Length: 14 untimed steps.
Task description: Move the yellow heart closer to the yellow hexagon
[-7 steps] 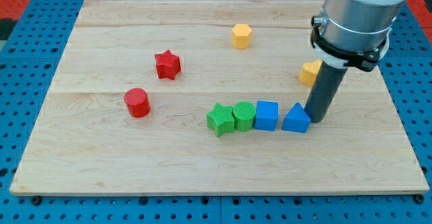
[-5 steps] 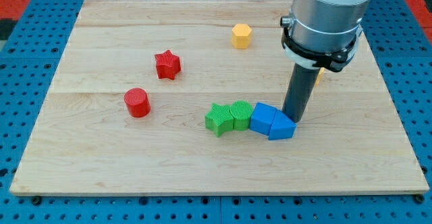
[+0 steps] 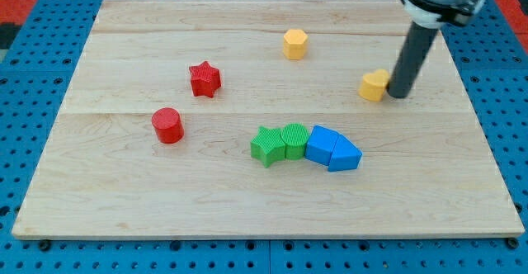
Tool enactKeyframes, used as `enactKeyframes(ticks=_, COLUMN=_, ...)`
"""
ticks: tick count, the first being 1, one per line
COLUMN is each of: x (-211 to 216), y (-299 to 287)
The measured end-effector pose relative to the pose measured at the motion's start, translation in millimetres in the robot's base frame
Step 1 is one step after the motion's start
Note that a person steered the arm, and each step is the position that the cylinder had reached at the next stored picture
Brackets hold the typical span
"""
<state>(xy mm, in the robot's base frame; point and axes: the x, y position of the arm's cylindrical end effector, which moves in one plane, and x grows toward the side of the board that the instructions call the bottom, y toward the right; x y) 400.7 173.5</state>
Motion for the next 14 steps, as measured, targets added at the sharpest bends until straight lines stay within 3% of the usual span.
enactKeyframes(ticks=8, x=-36, y=-65)
enactKeyframes(ticks=11, x=-21, y=-58)
enactKeyframes(ticks=12, x=3, y=-58)
enactKeyframes(ticks=14, x=7, y=-112)
